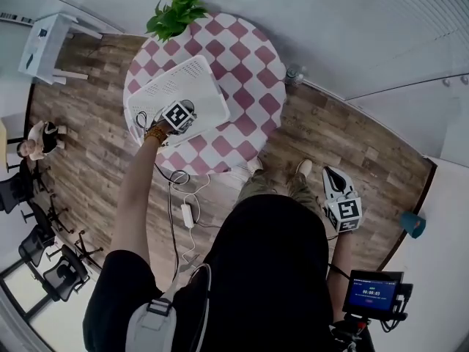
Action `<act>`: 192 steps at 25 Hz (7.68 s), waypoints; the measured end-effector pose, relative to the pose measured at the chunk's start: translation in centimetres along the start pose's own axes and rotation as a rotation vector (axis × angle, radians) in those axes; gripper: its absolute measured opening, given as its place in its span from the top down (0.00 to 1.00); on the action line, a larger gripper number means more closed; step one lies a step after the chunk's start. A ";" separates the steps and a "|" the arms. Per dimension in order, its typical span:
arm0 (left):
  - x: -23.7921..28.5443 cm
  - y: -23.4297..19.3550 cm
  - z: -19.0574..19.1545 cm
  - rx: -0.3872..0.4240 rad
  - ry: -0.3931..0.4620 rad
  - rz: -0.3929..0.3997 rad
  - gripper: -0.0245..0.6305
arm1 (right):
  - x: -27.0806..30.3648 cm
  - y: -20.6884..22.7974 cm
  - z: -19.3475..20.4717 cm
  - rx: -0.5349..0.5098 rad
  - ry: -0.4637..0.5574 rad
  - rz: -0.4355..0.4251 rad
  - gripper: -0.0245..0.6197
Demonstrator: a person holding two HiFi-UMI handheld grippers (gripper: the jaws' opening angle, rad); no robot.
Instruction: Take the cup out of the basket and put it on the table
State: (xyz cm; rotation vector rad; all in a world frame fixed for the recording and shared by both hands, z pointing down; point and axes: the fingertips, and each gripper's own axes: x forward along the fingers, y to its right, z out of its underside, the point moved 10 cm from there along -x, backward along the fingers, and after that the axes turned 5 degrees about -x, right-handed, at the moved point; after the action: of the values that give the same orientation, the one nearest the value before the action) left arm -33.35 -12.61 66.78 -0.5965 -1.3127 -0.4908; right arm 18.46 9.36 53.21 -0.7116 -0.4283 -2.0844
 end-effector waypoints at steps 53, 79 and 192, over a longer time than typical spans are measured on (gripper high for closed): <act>2.4 1.1 0.8 0.163 -0.079 -0.270 0.91 | -0.1 -0.2 1.5 0.050 0.003 -0.022 0.95; -4.2 2.5 -0.1 0.072 0.048 -0.317 0.91 | 1.4 1.5 -0.2 -0.010 0.045 -0.094 0.95; -4.3 26.6 7.8 -0.066 0.075 -0.331 0.91 | 6.6 0.1 -2.2 -0.318 0.092 -0.578 0.95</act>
State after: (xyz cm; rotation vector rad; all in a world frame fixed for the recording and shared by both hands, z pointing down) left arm -22.81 12.59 60.30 -0.4111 -1.3335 -0.8229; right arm 14.77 3.92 55.65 -0.7270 -0.2710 -2.7624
